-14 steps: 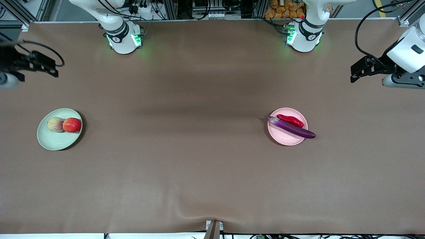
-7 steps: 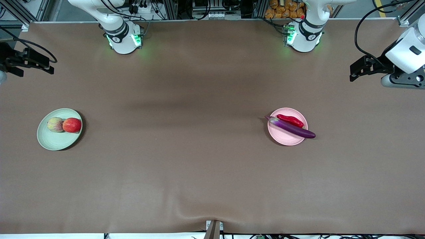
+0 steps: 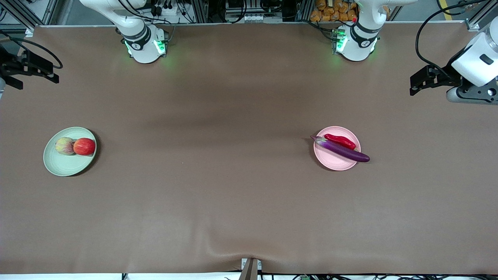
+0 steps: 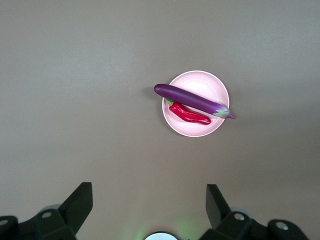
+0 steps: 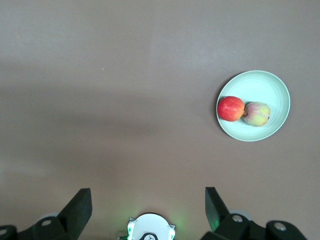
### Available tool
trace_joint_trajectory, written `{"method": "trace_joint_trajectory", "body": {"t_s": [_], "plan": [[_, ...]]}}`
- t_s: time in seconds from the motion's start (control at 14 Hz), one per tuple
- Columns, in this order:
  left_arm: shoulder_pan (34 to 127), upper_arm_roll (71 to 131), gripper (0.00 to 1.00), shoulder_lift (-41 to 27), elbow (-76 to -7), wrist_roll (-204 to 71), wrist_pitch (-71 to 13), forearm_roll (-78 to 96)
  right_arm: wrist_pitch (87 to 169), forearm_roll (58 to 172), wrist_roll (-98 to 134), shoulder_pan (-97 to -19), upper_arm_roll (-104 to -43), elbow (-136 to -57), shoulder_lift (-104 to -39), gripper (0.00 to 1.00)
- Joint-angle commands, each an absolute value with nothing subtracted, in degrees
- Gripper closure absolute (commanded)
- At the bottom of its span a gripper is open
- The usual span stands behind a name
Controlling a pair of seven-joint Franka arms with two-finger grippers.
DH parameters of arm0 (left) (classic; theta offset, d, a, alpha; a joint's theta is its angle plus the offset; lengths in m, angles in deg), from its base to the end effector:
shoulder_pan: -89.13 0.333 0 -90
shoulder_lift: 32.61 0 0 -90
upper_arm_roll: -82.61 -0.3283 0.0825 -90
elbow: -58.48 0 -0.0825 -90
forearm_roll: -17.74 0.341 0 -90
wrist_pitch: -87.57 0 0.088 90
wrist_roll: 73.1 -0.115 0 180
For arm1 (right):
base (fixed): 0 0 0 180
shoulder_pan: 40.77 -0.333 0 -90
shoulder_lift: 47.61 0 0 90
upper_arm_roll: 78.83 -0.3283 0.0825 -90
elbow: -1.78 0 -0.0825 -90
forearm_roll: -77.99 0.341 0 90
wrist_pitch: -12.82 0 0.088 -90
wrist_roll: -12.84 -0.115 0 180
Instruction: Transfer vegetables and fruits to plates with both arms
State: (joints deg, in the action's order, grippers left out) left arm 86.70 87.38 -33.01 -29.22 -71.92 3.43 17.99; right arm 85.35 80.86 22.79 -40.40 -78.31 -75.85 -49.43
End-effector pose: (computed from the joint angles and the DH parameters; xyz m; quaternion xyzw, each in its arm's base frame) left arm 0.4946 -0.0621 0.6407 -0.9982 0.0523 0.0273 0.0045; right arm 0.4865 -0.0006 0.6775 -0.9943 -0.0848 0.0578 0.0297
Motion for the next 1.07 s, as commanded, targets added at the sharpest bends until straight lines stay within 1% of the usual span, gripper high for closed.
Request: {"method": "trace_joint_trajectory", "body": {"t_s": [0.0, 0.29, 0.64, 1.0], "plan": [[87.0, 87.8, 0.00, -33.3, -29.2, -71.5, 3.5, 18.0, 86.6, 80.6, 24.8, -40.2, -78.2, -78.6, -45.9, 0.00], [87.1, 89.2, 0.00, -33.3, -29.4, -71.3, 3.5, 19.6, 88.9, 81.0, 24.8, -39.9, -78.3, -83.3, -42.8, 0.00], [87.2, 89.2, 0.00, -33.4, -29.5, -71.3, 3.5, 19.6, 88.9, 80.5, 31.3, -39.5, -78.1, -83.1, -43.1, 0.00], [87.3, 89.2, 0.00, -33.3, -29.5, -71.3, 3.4, 19.6, 88.9, 80.6, 31.3, -38.6, -78.1, -83.1, -43.1, 0.00]]}}
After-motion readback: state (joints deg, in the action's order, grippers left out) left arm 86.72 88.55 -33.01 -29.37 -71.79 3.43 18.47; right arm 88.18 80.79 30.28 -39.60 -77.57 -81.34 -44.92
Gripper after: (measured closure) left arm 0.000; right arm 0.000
